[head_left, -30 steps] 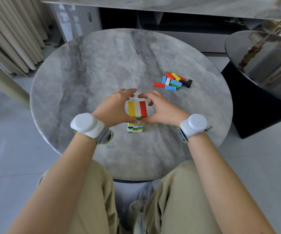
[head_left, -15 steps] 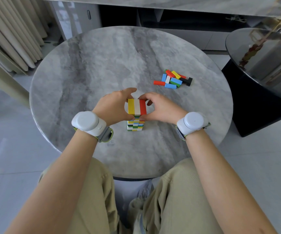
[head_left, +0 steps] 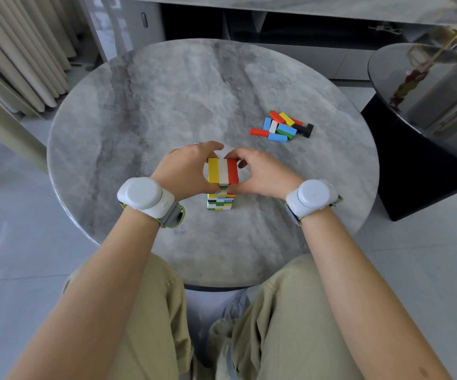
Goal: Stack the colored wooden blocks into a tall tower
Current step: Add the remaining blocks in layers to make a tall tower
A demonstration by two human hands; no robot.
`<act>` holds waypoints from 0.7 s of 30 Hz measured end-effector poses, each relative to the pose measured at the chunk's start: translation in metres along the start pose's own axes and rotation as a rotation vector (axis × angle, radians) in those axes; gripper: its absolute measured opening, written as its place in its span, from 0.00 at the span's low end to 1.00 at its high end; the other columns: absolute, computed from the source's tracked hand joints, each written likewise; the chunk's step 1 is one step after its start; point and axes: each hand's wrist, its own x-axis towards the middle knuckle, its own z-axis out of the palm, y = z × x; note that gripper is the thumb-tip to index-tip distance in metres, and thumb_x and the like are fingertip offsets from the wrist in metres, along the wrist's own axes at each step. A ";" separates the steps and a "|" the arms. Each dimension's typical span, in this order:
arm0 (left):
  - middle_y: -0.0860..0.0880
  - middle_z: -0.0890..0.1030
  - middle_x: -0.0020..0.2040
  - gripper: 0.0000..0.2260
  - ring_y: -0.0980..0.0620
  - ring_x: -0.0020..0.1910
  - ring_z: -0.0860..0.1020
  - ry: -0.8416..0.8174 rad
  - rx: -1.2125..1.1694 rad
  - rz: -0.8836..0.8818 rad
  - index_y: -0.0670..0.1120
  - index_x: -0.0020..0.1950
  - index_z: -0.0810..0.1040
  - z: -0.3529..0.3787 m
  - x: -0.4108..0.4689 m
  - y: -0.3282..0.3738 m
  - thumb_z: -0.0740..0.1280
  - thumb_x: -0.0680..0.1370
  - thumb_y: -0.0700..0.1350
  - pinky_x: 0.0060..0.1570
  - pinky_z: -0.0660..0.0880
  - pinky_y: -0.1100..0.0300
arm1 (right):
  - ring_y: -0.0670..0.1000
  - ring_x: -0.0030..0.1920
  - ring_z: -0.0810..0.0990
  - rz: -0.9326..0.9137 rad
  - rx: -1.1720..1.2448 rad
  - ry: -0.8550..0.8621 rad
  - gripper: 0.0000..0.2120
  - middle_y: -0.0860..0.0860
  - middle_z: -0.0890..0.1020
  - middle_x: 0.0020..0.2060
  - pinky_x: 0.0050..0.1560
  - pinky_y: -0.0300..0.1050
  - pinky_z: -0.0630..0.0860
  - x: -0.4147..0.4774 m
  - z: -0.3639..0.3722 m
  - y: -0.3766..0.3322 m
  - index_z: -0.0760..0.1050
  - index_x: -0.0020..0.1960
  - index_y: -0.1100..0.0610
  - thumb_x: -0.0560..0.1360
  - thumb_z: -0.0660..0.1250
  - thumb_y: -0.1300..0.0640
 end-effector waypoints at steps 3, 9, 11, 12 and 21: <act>0.56 0.75 0.64 0.37 0.54 0.63 0.73 -0.007 -0.009 0.007 0.52 0.72 0.63 -0.001 0.000 0.000 0.75 0.67 0.51 0.58 0.69 0.57 | 0.46 0.54 0.74 -0.008 0.016 0.006 0.32 0.47 0.75 0.60 0.58 0.49 0.74 0.000 0.001 0.000 0.69 0.65 0.51 0.65 0.76 0.49; 0.56 0.78 0.60 0.37 0.53 0.61 0.75 0.001 -0.049 0.007 0.53 0.72 0.63 -0.001 0.001 0.000 0.76 0.67 0.52 0.58 0.71 0.55 | 0.46 0.54 0.74 -0.012 0.026 0.028 0.29 0.46 0.76 0.57 0.57 0.49 0.74 0.000 0.001 0.001 0.71 0.63 0.50 0.65 0.76 0.47; 0.57 0.78 0.60 0.37 0.53 0.61 0.75 0.000 -0.049 0.011 0.53 0.72 0.63 -0.001 0.001 0.000 0.76 0.67 0.52 0.58 0.71 0.55 | 0.46 0.54 0.74 -0.012 0.017 0.027 0.29 0.46 0.76 0.58 0.57 0.48 0.74 0.000 0.000 0.000 0.71 0.63 0.50 0.65 0.76 0.47; 0.56 0.78 0.60 0.37 0.53 0.61 0.75 -0.002 -0.047 0.013 0.53 0.72 0.63 -0.001 0.001 0.000 0.76 0.67 0.52 0.58 0.71 0.55 | 0.46 0.54 0.74 -0.010 0.012 0.027 0.30 0.46 0.76 0.58 0.57 0.48 0.74 0.000 0.000 0.001 0.71 0.64 0.50 0.65 0.76 0.47; 0.54 0.76 0.63 0.37 0.51 0.63 0.74 -0.025 -0.044 0.012 0.52 0.73 0.62 -0.001 0.001 0.002 0.75 0.68 0.50 0.61 0.70 0.54 | 0.48 0.60 0.72 0.019 0.050 -0.020 0.40 0.49 0.71 0.64 0.63 0.49 0.71 -0.005 0.000 -0.003 0.62 0.70 0.50 0.64 0.77 0.48</act>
